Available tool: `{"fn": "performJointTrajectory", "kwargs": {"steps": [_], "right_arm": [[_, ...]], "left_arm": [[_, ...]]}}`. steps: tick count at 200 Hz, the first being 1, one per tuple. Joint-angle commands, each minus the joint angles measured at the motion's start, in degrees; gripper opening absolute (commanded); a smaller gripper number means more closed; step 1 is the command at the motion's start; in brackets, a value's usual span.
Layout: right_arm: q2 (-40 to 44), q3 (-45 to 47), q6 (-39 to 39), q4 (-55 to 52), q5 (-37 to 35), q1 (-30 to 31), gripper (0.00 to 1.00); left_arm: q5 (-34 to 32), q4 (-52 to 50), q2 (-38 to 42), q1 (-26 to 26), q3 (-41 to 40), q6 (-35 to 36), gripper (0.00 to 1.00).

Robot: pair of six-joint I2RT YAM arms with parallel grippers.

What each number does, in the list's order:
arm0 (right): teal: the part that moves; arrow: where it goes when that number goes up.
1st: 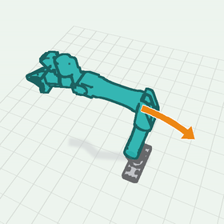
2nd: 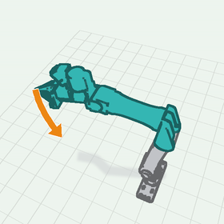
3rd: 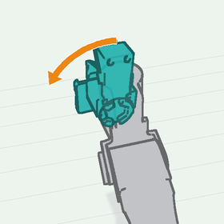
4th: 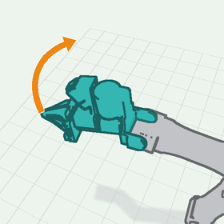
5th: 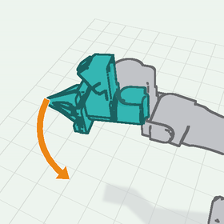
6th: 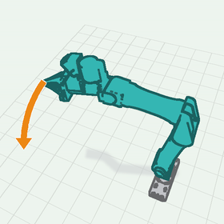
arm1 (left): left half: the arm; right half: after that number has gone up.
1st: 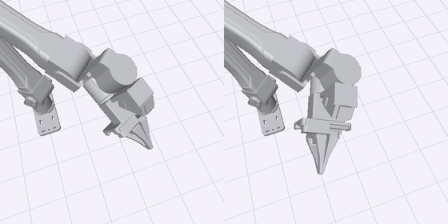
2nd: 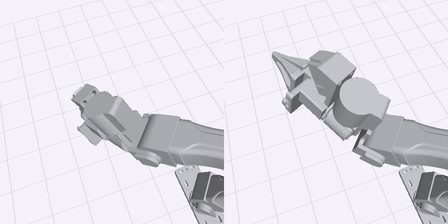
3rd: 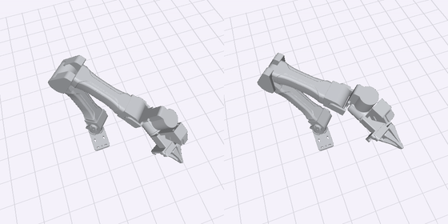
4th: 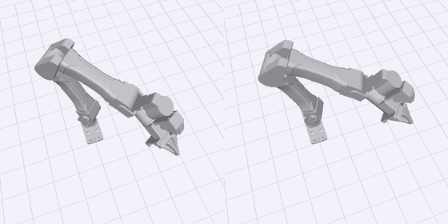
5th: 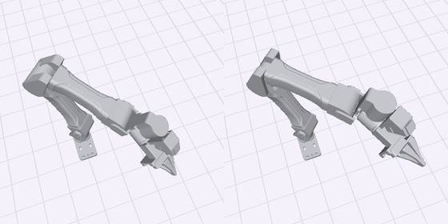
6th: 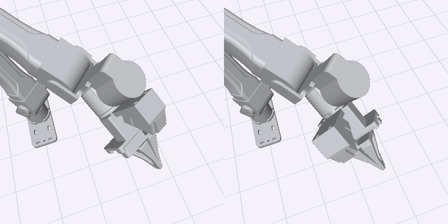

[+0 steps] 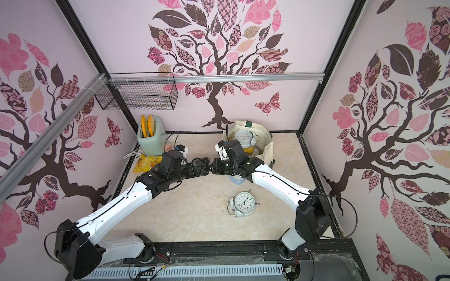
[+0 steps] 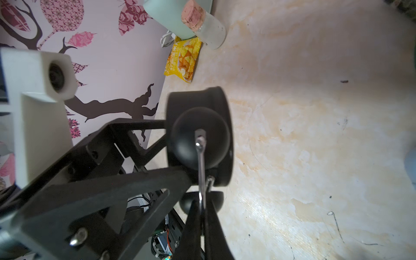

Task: Put the alarm clock into the canvas bag
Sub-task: Pick up the alarm from the center of the board, then place the alarm at the canvas bag.

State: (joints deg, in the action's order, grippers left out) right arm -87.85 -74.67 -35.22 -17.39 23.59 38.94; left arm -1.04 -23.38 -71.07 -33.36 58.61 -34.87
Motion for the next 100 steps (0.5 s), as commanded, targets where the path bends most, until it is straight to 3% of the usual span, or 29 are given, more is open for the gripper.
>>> {"fn": "performJointTrajectory", "kwargs": {"steps": [1, 44, 100], "right_arm": [[-0.4, -8.1, 5.5, -4.9, -4.0, 0.0, 0.0], [1.0, -16.1, 7.8, -10.7, -8.0, -7.7, 0.0], [1.0, -17.9, 8.6, -14.2, -12.1, -17.5, 0.0]], "left_arm": [[-4.1, 1.8, 3.6, -0.1, -1.2, 3.6, 0.98], [-13.4, -4.6, 7.9, -0.1, -2.2, 12.2, 0.98], [-13.9, -4.5, 12.2, -0.1, -9.0, 16.2, 0.98]]}}
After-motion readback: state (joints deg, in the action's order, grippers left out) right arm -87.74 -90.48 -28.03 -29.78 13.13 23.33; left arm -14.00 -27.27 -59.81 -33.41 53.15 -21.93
